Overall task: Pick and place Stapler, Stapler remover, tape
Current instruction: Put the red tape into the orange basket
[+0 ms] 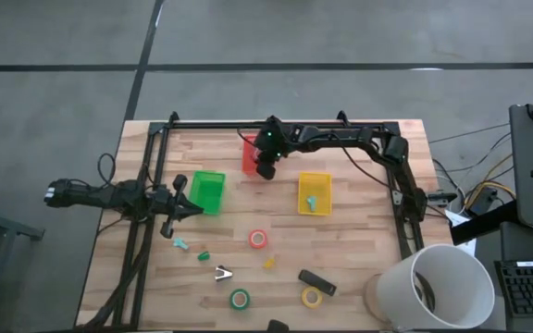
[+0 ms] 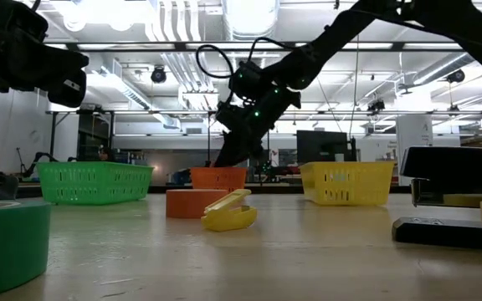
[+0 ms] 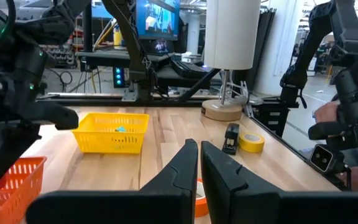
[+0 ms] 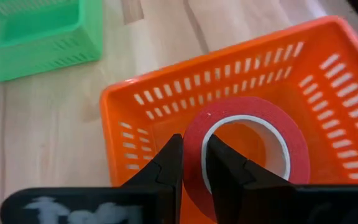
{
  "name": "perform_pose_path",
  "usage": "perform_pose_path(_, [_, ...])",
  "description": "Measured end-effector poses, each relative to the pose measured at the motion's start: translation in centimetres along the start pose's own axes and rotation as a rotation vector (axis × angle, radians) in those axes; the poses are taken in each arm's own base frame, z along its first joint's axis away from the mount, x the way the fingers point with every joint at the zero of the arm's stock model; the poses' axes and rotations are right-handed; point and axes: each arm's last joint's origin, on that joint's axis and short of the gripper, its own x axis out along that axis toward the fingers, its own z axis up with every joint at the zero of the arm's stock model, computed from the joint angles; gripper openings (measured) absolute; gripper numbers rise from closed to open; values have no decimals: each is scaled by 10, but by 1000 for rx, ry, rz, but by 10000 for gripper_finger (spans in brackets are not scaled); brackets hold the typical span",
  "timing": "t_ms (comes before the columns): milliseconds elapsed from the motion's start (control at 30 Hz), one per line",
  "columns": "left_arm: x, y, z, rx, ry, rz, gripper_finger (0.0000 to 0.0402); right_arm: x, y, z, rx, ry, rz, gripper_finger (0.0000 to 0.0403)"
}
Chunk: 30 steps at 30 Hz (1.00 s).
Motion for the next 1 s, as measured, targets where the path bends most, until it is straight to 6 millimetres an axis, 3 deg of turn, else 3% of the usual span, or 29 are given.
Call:
perform_pose_path(433, [0,0,0,0,0,2,23,7,1,-5,4,24,8,52])
perform_pose_path(733, [0,0,0,0,0,2,23,3,-5,7,-3,-53,-29,52])
perform_pose_path(1000, [0,0,0,0,0,2,23,-3,-12,18,271,-110,-59,52])
